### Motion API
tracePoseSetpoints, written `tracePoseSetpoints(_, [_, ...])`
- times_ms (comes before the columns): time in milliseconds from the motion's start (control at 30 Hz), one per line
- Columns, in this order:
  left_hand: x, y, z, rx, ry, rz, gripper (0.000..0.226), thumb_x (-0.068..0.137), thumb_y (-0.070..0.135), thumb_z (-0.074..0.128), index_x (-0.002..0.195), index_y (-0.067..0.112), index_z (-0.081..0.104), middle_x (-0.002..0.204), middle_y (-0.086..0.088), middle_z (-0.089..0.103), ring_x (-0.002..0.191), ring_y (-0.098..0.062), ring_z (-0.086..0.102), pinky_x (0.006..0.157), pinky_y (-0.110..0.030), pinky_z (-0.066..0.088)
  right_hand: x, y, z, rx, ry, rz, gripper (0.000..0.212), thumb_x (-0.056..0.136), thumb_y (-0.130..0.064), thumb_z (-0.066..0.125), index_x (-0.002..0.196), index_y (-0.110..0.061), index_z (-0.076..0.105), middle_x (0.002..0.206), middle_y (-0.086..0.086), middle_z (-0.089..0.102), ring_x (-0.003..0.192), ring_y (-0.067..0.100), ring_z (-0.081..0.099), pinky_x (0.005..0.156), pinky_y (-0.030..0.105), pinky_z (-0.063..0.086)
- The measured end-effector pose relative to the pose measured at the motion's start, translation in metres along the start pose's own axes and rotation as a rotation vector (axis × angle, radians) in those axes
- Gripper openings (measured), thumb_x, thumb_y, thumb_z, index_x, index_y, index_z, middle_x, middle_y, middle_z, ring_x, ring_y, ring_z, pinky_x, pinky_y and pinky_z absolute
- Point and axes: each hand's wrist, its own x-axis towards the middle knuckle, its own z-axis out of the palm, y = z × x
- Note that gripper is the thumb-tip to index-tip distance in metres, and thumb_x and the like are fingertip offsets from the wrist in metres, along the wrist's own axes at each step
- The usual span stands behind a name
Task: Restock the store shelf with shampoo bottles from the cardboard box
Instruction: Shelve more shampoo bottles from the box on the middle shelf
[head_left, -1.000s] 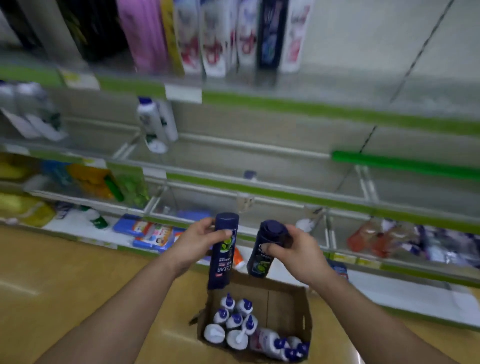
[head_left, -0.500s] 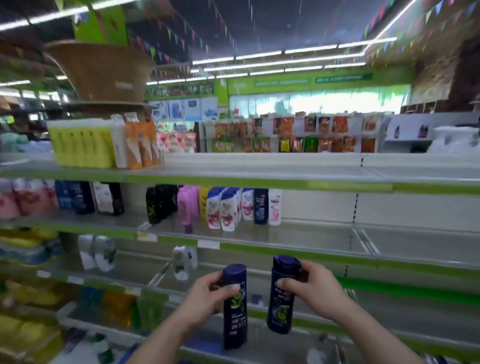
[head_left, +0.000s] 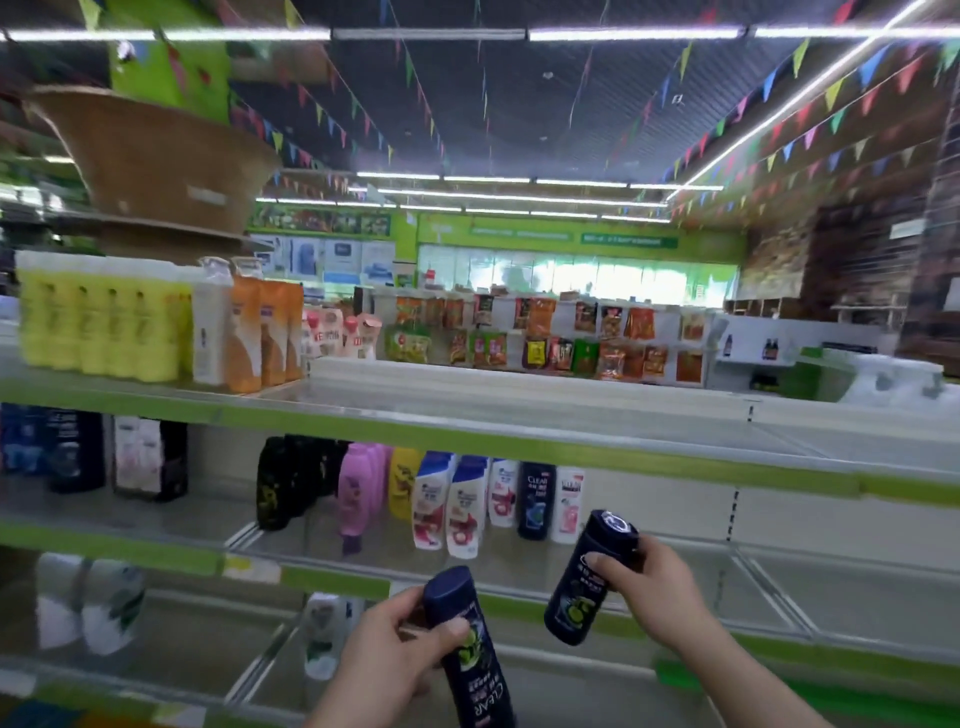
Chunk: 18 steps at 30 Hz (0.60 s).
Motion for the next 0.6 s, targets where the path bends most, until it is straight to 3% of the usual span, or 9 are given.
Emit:
tracePoseSetpoints(133, [0.054, -0.002, -0.024, -0.047, -0.012, -0.001, 0.025, 0.075, 0.015, 0.084, 0.097, 0.023, 0.074, 0.087, -0.004, 0.076, 0.07, -0.011, 0.071, 0.054, -0.023, 0.056, 0.028, 0.002, 0.021, 0.086, 0.153, 0.033, 0.025, 0.086, -0.02, 0.076, 0.109, -0.017, 0.065, 0.094, -0.005, 0.072, 0.087, 0.015, 0.068, 0.068, 0.027, 0.049])
tracePoseSetpoints(267, [0.096, -0.018, -0.012, -0.085, -0.048, 0.02, 0.023, 0.076, 0.011, 0.082, 0.096, 0.022, 0.075, 0.089, -0.005, 0.077, 0.079, -0.021, 0.074, 0.057, -0.038, 0.06, 0.055, 0.019, 0.022, 0.114, 0.238, 0.084, 0.027, 0.086, -0.024, 0.076, 0.109, -0.018, 0.064, 0.099, -0.001, 0.072, 0.093, 0.02, 0.068, 0.082, 0.037, 0.052])
tracePoseSetpoints(500, [0.121, -0.03, 0.021, -0.141, -0.099, -0.027, 0.022, 0.081, 0.012, 0.077, 0.101, 0.018, 0.071, 0.094, -0.009, 0.075, 0.081, -0.025, 0.075, 0.059, -0.037, 0.06, 0.118, 0.049, -0.003, -0.105, 0.287, 0.158, 0.032, 0.083, -0.041, 0.075, 0.106, -0.02, 0.07, 0.094, 0.0, 0.075, 0.087, 0.023, 0.071, 0.081, 0.044, 0.057])
tracePoseSetpoints(600, [0.123, -0.032, 0.03, -0.131, -0.054, -0.027, 0.02, 0.081, 0.014, 0.077, 0.099, 0.022, 0.071, 0.092, -0.005, 0.076, 0.084, -0.025, 0.074, 0.062, -0.037, 0.06, 0.145, 0.053, -0.016, -0.173, 0.255, 0.155, 0.027, 0.086, -0.036, 0.072, 0.107, -0.019, 0.067, 0.096, 0.002, 0.074, 0.085, 0.024, 0.069, 0.076, 0.038, 0.055])
